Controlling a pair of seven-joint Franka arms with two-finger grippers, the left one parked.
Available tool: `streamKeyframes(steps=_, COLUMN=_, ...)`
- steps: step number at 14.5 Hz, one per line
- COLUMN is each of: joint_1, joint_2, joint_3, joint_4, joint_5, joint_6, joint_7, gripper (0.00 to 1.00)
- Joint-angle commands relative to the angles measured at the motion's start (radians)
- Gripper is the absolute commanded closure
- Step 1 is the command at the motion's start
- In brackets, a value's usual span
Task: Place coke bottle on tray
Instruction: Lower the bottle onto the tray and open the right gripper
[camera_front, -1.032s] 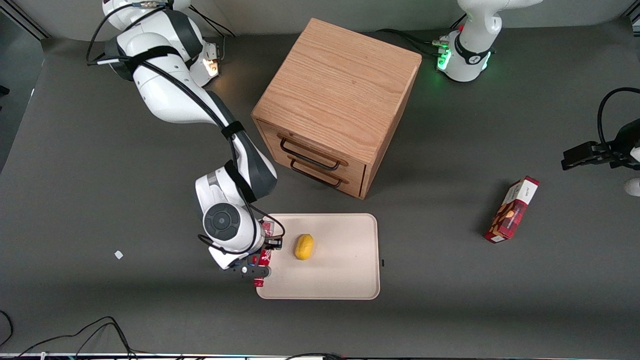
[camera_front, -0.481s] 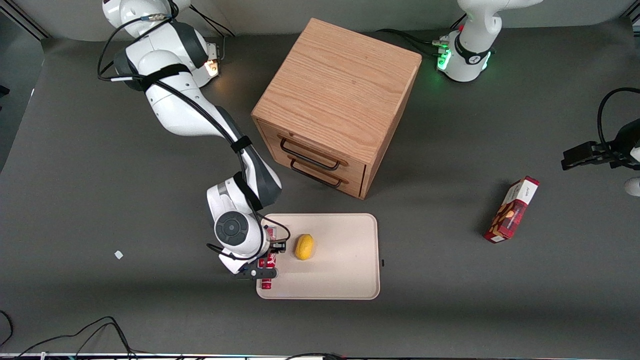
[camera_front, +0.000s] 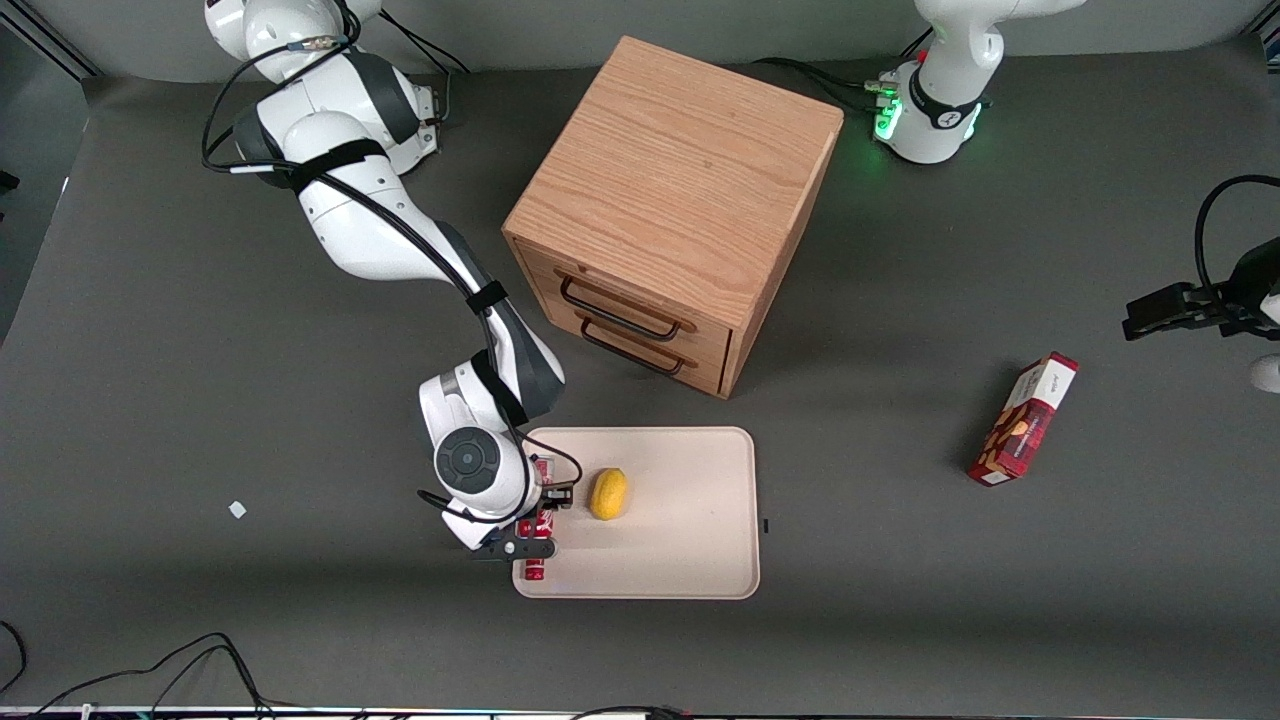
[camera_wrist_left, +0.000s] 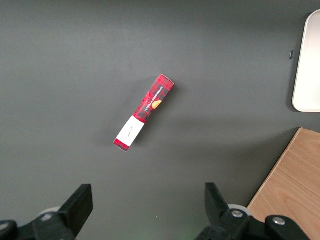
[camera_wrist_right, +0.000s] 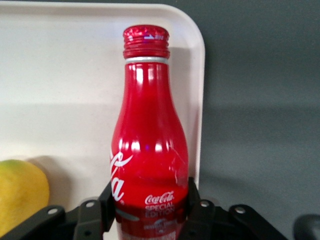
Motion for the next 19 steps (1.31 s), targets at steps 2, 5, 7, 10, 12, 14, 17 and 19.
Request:
streamKeyframes(steps=2, joint_1=-0.002, joint_2=0.012, joint_3=-0.009, joint_4=0.040, joint_5=0.003, joint_6=0.001, joint_7=-0.017, gripper=0.00)
streamKeyframes(steps=5, joint_1=-0.002, joint_2=0.010, joint_3=-0.009, joint_4=0.040, joint_5=0.003, joint_6=0.001, joint_7=-0.017, gripper=0.00)
streamKeyframes(steps=7, joint_1=-0.003, joint_2=0.010, joint_3=-0.009, joint_4=0.040, joint_5=0.003, joint_6=0.000, joint_7=-0.017, gripper=0.00)
streamKeyframes(steps=10, joint_1=-0.002, joint_2=0.010, joint_3=-0.009, joint_4=0.040, joint_5=0.003, joint_6=0.000, joint_7=-0.014, gripper=0.00)
streamKeyframes(steps=12, joint_1=-0.002, joint_2=0.010, joint_3=-0.009, joint_4=0.040, joint_5=0.003, joint_6=0.000, joint_7=-0.011, gripper=0.00)
streamKeyframes(steps=14, joint_1=0.000, joint_2=0.007, joint_3=-0.009, joint_4=0.040, joint_5=0.003, joint_6=0.000, joint_7=-0.008, gripper=0.00)
streamKeyframes(steps=17, joint_1=-0.002, joint_2=-0.014, joint_3=-0.008, joint_4=0.038, joint_5=0.007, joint_6=-0.022, joint_7=-0.006, gripper=0.00)
streamKeyframes(steps=19, joint_1=-0.003, joint_2=-0.052, joint_3=-0.008, joint_4=0.008, joint_5=0.010, joint_6=-0.046, joint_7=-0.006, gripper=0.00)
